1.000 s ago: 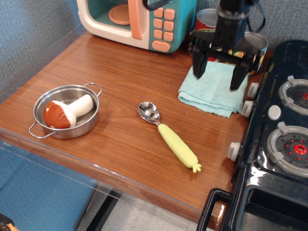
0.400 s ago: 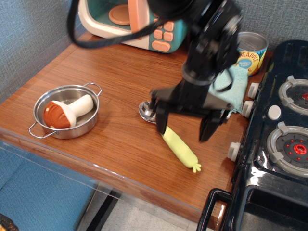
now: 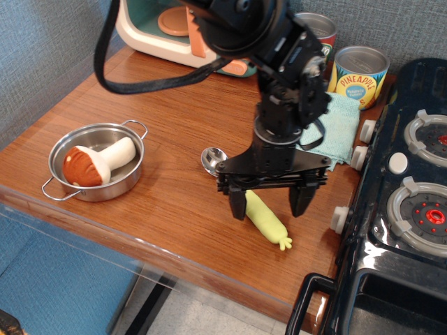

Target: Move the yellow spoon behind and left of the pot

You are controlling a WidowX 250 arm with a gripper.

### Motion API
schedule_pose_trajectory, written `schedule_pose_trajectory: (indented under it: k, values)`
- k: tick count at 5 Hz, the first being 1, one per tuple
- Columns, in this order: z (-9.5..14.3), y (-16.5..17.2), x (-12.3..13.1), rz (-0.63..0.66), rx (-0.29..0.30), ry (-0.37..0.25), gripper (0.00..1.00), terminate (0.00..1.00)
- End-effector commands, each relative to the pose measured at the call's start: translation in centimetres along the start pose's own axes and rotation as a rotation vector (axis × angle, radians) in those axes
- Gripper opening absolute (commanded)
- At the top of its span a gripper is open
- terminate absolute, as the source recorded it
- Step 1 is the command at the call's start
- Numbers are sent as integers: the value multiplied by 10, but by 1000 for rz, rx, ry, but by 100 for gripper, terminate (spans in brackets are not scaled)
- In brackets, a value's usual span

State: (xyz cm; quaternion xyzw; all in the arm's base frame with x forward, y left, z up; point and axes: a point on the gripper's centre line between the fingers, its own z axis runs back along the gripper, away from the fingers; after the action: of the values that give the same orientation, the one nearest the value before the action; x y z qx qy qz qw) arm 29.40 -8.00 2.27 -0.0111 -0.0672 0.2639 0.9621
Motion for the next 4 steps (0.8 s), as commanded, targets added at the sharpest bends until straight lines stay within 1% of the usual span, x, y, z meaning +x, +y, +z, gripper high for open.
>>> schedule_pose_trajectory:
  k: [1,2,3,4]
  values:
    - [-9,-17,6,-4,17,25,100,0]
    - [-8,-19,8,-50,16,14,0,0]
    - [27,-18,14,-164,48,-46,0,0]
    - [77,-2,28,-286,2,-113,0,0]
